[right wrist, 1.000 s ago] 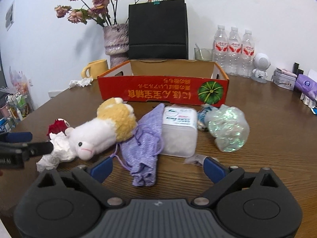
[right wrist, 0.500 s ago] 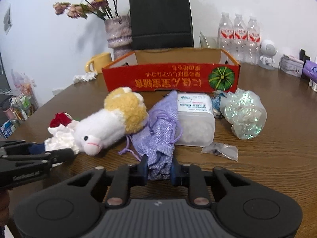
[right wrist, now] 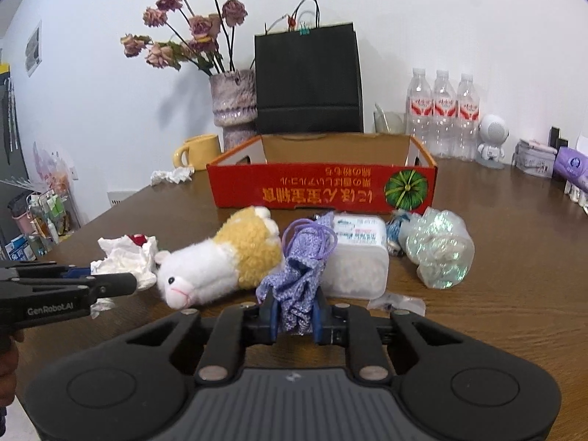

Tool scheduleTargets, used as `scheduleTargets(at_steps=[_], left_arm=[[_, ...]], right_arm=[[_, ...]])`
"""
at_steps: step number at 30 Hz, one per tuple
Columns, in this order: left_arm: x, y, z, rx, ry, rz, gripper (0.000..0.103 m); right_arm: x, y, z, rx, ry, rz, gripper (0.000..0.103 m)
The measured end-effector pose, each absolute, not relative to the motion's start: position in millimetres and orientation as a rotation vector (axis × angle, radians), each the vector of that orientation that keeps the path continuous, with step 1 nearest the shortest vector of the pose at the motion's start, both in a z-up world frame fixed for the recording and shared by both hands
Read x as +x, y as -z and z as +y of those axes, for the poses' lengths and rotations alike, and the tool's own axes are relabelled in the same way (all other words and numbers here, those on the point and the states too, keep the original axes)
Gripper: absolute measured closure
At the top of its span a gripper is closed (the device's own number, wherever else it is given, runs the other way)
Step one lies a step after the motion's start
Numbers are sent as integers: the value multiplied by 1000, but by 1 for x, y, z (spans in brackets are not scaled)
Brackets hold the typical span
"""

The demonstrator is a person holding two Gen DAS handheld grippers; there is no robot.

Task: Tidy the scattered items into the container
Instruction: 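Grasp the purple mesh bag with right tool while left tool grasps white tissue, then carry both items into the box and open both tools to drop them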

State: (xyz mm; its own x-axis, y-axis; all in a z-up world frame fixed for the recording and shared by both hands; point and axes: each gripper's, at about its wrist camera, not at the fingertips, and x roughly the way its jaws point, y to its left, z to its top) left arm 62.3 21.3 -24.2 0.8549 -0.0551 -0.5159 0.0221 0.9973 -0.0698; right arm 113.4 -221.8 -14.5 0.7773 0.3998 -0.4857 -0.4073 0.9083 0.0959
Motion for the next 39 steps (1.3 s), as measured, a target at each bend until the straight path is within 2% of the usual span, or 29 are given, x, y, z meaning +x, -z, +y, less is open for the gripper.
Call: scheduleTargets(at_steps=[11, 22, 28, 33, 39], left_arm=[[80, -22, 26, -75, 71, 413, 77], [183, -72, 26, -177, 96, 297, 76], [249, -61, 32, -241, 90, 326, 76], [306, -40, 36, -258, 84, 418, 76], [349, -9, 29, -179, 54, 505, 75]], right_arm=[[127, -32, -236, 8, -438, 369, 89], [210, -74, -223, 38, -410, 275, 89], [273, -60, -209, 42, -408, 321, 89], [334, -41, -204, 38, -425, 415, 89], [384, -19, -198, 33, -414, 489, 89]])
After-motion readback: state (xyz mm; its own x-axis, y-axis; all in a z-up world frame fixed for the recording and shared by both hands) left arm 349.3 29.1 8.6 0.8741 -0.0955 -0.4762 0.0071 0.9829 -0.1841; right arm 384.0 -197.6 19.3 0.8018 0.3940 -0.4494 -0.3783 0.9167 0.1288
